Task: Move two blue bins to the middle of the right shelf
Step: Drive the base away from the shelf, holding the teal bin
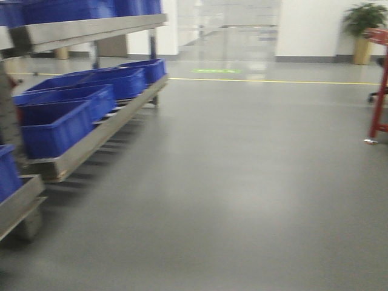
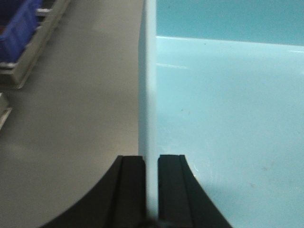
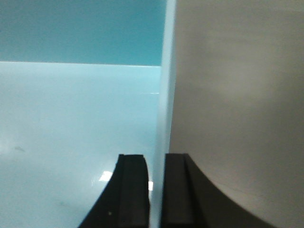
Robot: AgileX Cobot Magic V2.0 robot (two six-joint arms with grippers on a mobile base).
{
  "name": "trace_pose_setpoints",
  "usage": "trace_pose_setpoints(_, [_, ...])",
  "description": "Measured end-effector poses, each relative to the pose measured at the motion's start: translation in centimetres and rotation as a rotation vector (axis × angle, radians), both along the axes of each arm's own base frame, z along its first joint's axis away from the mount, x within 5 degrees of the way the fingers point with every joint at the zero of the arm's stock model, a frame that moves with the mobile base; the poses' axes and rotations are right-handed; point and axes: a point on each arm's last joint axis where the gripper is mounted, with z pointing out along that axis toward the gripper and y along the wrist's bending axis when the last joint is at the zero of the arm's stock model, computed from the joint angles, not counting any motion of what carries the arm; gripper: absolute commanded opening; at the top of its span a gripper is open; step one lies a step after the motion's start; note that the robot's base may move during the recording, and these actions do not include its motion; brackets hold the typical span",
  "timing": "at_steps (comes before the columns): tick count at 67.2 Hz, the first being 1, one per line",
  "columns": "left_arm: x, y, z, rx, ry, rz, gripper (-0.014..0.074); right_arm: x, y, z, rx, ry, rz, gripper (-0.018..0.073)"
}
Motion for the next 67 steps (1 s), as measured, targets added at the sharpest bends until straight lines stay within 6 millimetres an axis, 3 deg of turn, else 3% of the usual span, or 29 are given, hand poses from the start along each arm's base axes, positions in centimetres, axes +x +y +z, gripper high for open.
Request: trace_pose_setpoints(67, [0.02,-0.01,-0.02,0.000,0.001,0.000,-0.0111,0.00,0.00,0.00,0.000,0.000,0.000,-0.0167])
